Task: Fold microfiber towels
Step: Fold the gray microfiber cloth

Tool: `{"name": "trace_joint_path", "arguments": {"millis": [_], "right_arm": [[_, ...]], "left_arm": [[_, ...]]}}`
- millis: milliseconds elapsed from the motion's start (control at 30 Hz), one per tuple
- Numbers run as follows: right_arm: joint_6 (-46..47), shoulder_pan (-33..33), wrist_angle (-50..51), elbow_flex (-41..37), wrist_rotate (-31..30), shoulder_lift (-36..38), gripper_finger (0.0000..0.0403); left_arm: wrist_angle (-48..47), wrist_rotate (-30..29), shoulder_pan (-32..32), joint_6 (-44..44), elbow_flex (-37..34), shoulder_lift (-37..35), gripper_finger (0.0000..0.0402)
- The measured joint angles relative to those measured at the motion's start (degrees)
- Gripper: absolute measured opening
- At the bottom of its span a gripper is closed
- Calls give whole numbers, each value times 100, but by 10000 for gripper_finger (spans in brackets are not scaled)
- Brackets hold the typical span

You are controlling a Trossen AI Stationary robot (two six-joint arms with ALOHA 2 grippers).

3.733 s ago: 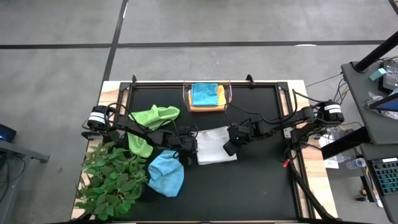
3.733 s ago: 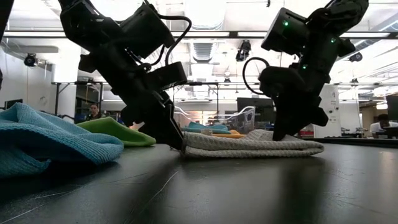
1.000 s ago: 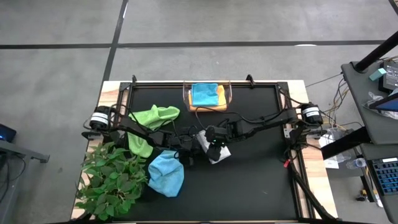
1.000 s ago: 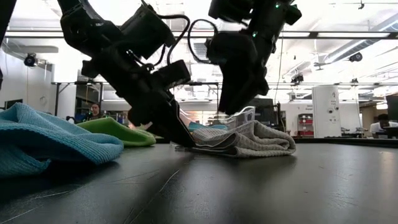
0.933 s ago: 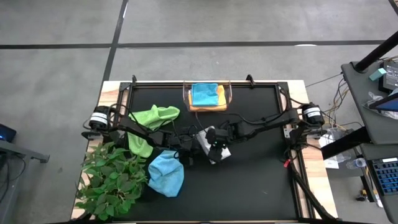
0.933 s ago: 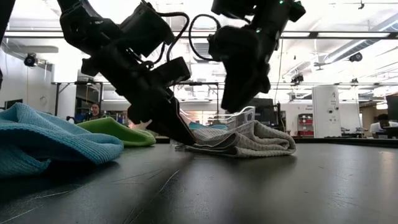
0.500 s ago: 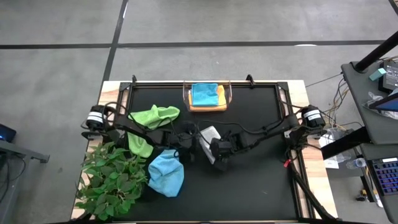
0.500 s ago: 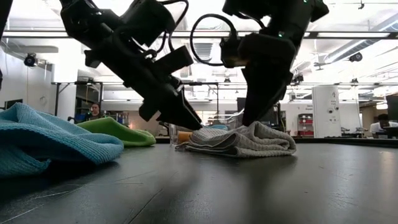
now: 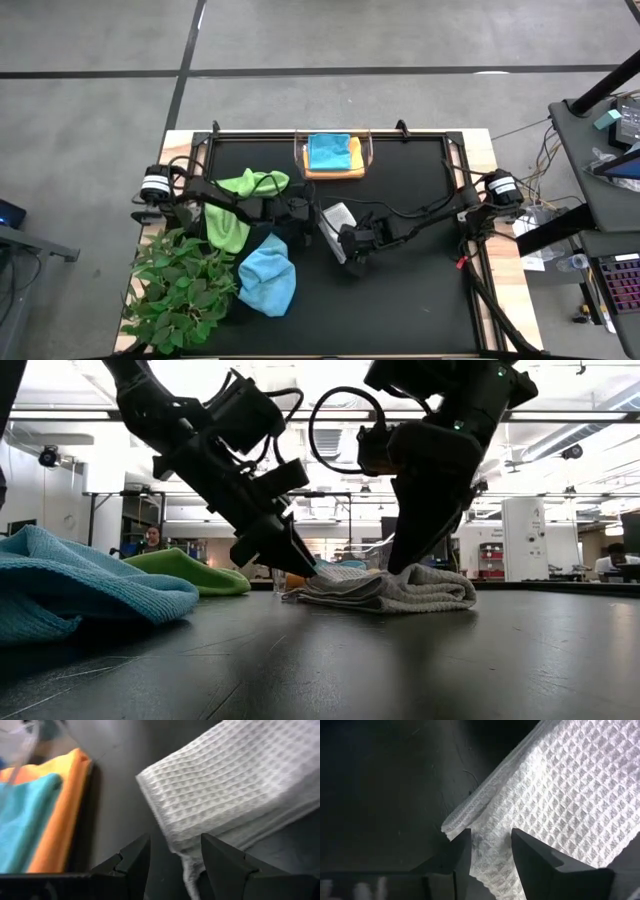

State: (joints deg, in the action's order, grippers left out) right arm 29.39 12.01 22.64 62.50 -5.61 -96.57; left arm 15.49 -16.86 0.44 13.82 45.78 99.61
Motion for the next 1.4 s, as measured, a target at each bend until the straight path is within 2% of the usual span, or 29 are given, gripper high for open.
{"name": "trace_joint_path", "arguments": {"millis": [200, 467, 533, 633, 700, 733, 967, 1233, 1400], "right_arm": [[-28, 0, -108, 0, 0, -2, 130], [0, 11, -110, -2, 3, -43, 126], [3, 11, -110, -2, 4, -99, 109], [0, 11, -112, -7, 4, -161, 57], [-39, 11, -111, -7, 2, -162, 22], [-56, 11, -118, -6, 2, -162, 18], [-254, 11, -69, 202, 1, -108, 10], [-507, 11, -71, 420, 2, -105, 9], [-531, 11, -112, 452, -42, -94, 9]], "left_arm": [[19, 323, 35, -2, 2, 0, 137], [64, 465, 60, 0, -3, 0, 56], [74, 465, 66, 2, 7, 0, 31], [91, 465, 71, 4, 4, 0, 5], [79, 463, 71, 4, -2, 0, 5], [80, 463, 71, 4, -4, 0, 5], [-19, 157, 69, 19, 0, -174, 1], [-533, 139, 57, -27, -20, -568, 0], [-977, 209, 19, -411, -35, -687, 0]]}}
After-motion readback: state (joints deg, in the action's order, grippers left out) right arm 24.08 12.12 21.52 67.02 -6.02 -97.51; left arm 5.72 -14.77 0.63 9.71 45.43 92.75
